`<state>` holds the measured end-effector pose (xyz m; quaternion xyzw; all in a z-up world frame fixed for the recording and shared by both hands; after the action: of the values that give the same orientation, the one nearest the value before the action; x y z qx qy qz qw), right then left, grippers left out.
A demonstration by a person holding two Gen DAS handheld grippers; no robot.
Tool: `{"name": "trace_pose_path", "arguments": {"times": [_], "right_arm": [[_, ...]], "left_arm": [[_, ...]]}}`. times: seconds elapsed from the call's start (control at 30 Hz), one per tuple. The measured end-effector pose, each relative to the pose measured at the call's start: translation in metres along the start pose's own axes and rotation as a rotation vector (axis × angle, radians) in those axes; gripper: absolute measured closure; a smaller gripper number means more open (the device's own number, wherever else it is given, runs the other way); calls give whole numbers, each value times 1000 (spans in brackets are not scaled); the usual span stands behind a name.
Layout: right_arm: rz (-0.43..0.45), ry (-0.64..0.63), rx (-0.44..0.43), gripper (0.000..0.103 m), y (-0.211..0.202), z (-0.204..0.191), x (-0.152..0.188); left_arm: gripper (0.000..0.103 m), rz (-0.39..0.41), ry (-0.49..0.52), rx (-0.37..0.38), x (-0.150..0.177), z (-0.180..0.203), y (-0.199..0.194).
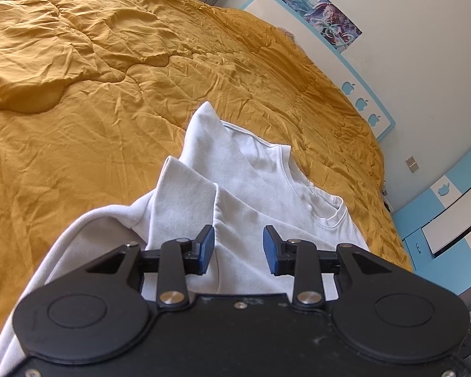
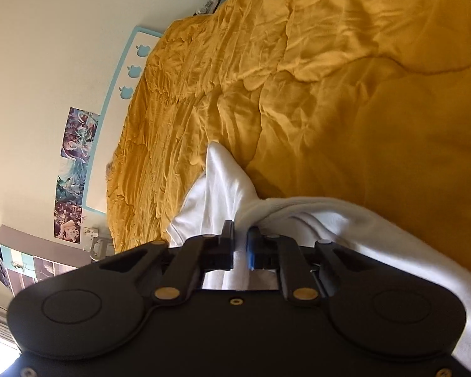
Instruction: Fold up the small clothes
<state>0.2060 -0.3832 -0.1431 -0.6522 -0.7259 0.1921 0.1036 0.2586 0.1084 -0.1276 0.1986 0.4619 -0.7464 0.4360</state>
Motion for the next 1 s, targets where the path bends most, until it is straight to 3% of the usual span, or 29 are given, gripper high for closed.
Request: {"name": "trace_pose_path", "arguments": {"times": [0.1,0.2,0.33,0.4,0.57,0.67,0.93,1.0], "right_arm": [[41,20,19,96,-7,5,-7],[50,11,117,96,3,24,-8],[53,17,100,99,-1,32,-9],[46,4,105,88,-11,28,-11],[24,-119,43,70,-53,6,-10],[-33,-211,0,55,-82,1,-6],[-292,-529,-58,50,-141,26,10],[-313,-612,-59,50,-155,41,12]], "left_arm": [[69,-22,14,-30,5,-3,6],[69,-43,-6,-34,13,-14,15],[69,-36,-26,-6,7,-15,8],[69,-30,-19,6,3,-11,-2],[67,-28,24,44,-1,-6,-37],[61,-34,56,49,5,-8,-66],[59,-65,93,117,38,-33,-146],[58,-76,91,119,50,-48,-166]]}}
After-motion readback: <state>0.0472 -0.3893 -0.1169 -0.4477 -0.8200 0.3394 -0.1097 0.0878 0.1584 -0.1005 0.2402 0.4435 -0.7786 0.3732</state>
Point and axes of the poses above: each gripper's, at about its wrist camera, not at the fingertips, and y roughly the way its jaws point, z to its right, x to its underside, the point moved 7 cm from there along y, roughly the way its jaws point, and after that the axes turned 12 degrees about y, right-handed, at the moved point
